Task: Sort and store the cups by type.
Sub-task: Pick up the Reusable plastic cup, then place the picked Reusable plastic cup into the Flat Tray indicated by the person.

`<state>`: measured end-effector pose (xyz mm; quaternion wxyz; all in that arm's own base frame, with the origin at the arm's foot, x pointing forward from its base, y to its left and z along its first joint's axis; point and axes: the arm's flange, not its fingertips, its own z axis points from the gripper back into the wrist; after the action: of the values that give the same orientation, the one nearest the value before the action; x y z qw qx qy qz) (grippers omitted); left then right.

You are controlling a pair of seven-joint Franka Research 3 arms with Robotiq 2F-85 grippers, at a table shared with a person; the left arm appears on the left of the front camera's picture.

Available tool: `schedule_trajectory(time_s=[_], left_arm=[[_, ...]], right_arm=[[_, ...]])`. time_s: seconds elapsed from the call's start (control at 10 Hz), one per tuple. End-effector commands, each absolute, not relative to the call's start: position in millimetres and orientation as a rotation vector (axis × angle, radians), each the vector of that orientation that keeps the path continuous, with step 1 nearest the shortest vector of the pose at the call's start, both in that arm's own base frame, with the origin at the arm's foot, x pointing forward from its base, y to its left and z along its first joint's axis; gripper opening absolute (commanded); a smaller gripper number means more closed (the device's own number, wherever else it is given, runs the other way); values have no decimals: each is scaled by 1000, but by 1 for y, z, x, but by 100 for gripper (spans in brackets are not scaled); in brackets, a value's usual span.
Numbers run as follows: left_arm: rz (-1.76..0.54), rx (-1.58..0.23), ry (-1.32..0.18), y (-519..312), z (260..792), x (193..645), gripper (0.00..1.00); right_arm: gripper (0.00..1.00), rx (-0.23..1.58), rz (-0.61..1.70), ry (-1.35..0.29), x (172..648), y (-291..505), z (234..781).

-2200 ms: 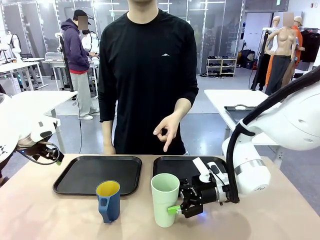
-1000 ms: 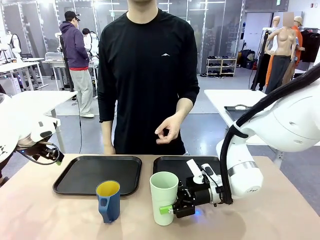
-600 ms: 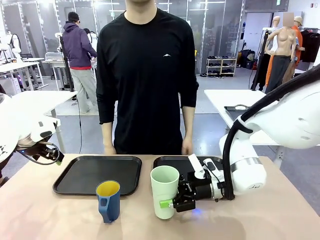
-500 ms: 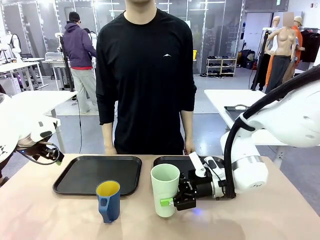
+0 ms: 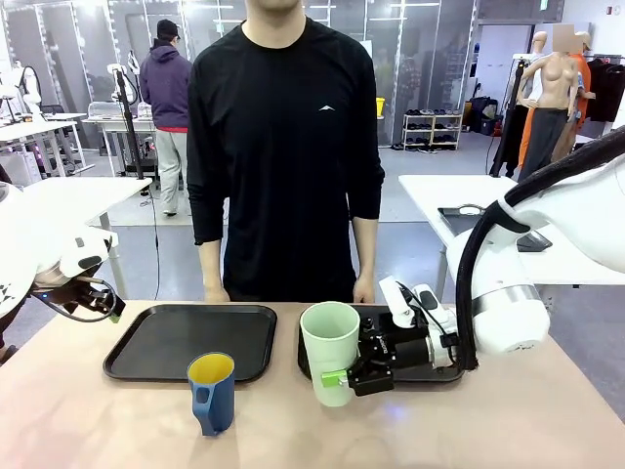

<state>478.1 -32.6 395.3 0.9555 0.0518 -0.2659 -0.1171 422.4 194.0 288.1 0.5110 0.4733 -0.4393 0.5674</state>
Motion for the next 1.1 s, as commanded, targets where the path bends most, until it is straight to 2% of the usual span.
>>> schedule_trajectory(time_s=[0.0, 1.0], left_arm=[[-236, 107, -545, -33, 398, 477, 100], [-236, 107, -545, -33, 398, 477, 100]], right_arm=[[47, 1153, 1364, -1052, 422, 197, 285], [47, 1153, 1364, -1052, 422, 197, 285]])
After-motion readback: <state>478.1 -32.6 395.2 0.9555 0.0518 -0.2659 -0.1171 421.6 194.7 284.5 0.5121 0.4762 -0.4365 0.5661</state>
